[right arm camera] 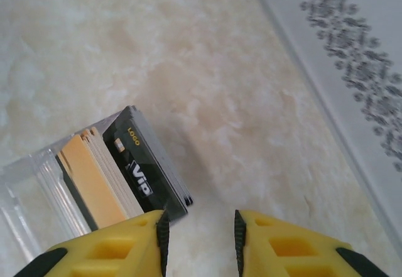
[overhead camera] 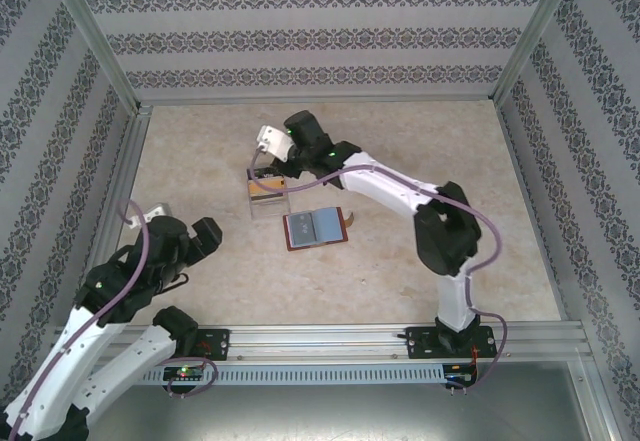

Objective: Take the credit cards out of the card holder

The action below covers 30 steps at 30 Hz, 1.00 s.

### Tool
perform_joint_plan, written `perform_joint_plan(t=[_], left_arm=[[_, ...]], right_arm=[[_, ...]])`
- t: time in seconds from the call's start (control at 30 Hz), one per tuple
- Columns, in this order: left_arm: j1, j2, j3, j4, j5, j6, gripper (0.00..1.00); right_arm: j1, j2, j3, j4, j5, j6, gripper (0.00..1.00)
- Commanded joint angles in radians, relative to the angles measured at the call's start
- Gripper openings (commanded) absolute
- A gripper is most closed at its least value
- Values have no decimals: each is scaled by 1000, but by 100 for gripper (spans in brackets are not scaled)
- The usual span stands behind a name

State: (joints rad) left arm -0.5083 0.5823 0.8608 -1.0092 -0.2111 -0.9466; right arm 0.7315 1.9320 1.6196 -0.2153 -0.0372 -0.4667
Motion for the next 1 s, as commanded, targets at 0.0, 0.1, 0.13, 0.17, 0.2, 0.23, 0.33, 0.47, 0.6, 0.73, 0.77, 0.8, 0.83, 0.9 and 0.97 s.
perform_joint_plan(t=[0.0, 0.1, 0.13, 0.17, 0.2, 0.23, 0.33, 0.47, 0.6, 0.73, 0.77, 0.8, 0.83, 0.9, 0.97], left_arm=[[13, 51, -33, 155, 96, 39, 100], [13, 122, -53, 239, 161, 36, 99], [13, 150, -59, 269, 184, 32, 98], [13, 178, -67, 298, 208, 29, 97], [13, 201, -74, 324, 225, 24, 96], [13, 229, -80, 355, 245, 19, 95], [11, 298, -107, 438, 293, 0, 90], [-3, 397, -144, 561, 367, -23, 82], [-39, 502, -152, 648, 384, -33, 76], [-65, 607, -144, 742, 404, -29, 67], [-70, 636, -135, 760, 410, -25, 67], [-74, 662, -130, 774, 416, -22, 67], [-78, 691, -121, 790, 423, -19, 67], [-89, 742, -108, 818, 435, -18, 65], [-101, 791, -93, 842, 443, -12, 63]], right_arm=[[-12, -115, -109, 46, 35, 245, 35], [-31, -215, -235, 37, 41, 392, 35], [-35, -251, -282, 37, 46, 441, 34], [-40, -284, -332, 36, 48, 485, 34], [-41, -314, -373, 37, 52, 516, 34], [-41, -343, -419, 34, 59, 545, 34], [-49, -403, -532, 11, 83, 647, 34], [-84, -444, -644, -15, 60, 788, 34], [-118, -451, -721, -7, 38, 878, 34], [-132, -419, -760, -2, 32, 921, 34], [-135, -407, -763, 0, 31, 932, 35], [-137, -395, -765, 0, 24, 942, 35], [-139, -380, -765, 1, 11, 947, 35], [-138, -355, -767, 11, -9, 966, 35], [-134, -334, -769, 26, -24, 980, 34]])
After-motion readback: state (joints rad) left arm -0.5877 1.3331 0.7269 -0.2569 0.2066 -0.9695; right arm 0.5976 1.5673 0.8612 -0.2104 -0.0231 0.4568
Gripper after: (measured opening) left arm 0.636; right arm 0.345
